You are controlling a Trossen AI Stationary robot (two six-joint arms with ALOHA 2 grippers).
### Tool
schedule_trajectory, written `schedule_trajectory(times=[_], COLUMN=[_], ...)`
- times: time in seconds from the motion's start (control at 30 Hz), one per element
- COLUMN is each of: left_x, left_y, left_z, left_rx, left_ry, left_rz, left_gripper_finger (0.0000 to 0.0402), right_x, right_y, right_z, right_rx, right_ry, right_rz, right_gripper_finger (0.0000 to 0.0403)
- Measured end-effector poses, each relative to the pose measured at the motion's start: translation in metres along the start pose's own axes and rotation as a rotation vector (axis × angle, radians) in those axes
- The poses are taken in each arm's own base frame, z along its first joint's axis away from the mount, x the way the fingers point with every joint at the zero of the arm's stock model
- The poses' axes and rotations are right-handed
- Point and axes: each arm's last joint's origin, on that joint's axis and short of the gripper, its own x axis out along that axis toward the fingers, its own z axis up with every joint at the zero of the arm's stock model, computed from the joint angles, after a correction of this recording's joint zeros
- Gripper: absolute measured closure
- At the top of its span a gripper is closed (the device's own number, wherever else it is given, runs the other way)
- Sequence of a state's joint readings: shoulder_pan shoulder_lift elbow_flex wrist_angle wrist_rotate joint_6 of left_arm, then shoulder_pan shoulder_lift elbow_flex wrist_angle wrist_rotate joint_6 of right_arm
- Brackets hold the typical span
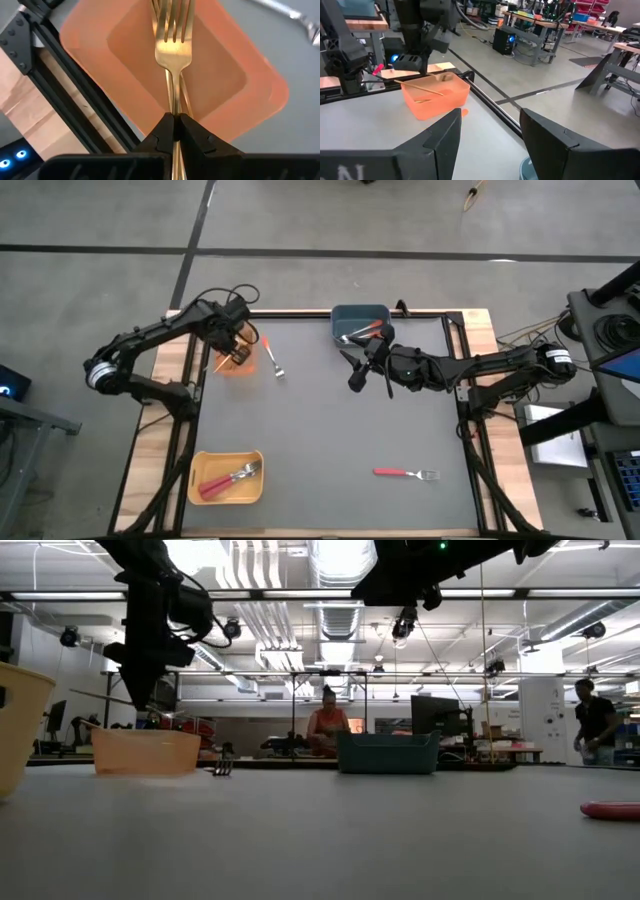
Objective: Sort silverware by color (type)
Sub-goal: Put the gold fork into the orange bin
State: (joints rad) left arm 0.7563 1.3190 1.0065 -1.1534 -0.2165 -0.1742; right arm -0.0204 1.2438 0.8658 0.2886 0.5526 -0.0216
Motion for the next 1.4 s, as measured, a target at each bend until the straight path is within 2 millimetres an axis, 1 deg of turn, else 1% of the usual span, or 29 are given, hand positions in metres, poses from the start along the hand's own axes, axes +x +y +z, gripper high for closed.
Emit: schedule_trajectory(times=[0.13, 0.3, 0.57, 0.77, 0.9, 1.17, 1.4], left_x=[0.008, 0.019, 0.034, 0.042, 0.043, 0.032, 0.034], left_y=[-0.003, -0.007, -0.011, -0.012, -0.010, -0.003, 0.009], left_z=[0.002, 0.006, 0.013, 0.016, 0.018, 0.030, 0.033], left_rx=[0.070, 0.109, 0.089, 0.075, 0.069, 0.037, -0.007], left_ry=[0.061, 0.118, 0.184, 0.213, 0.216, 0.157, 0.146], left_rz=[-0.011, -0.037, -0.025, -0.014, -0.011, -0.019, -0.018], left_gripper_finger=[0.0401, 0.0401, 0.0401, 0.0401, 0.0401, 0.0401, 0.0401], right_x=[0.000, 0.000, 0.000, 0.000, 0.000, 0.000, 0.000], right_y=[0.000, 0.000, 0.000, 0.000, 0.000, 0.000, 0.000], right_z=[0.000, 0.000, 0.000, 0.000, 0.000, 0.000, 0.000], right_rx=[-0.003, -0.006, -0.008, -0.006, -0.006, -0.008, -0.007], right_ry=[0.000, 0.000, 0.001, 0.001, 0.001, 0.001, 0.001], right_rz=[0.000, 0.000, 0.000, 0.000, 0.000, 0.000, 0.000], right_gripper_finger=[0.0209, 0.0209, 0.0209, 0.0209, 0.0209, 0.0209, 0.0209])
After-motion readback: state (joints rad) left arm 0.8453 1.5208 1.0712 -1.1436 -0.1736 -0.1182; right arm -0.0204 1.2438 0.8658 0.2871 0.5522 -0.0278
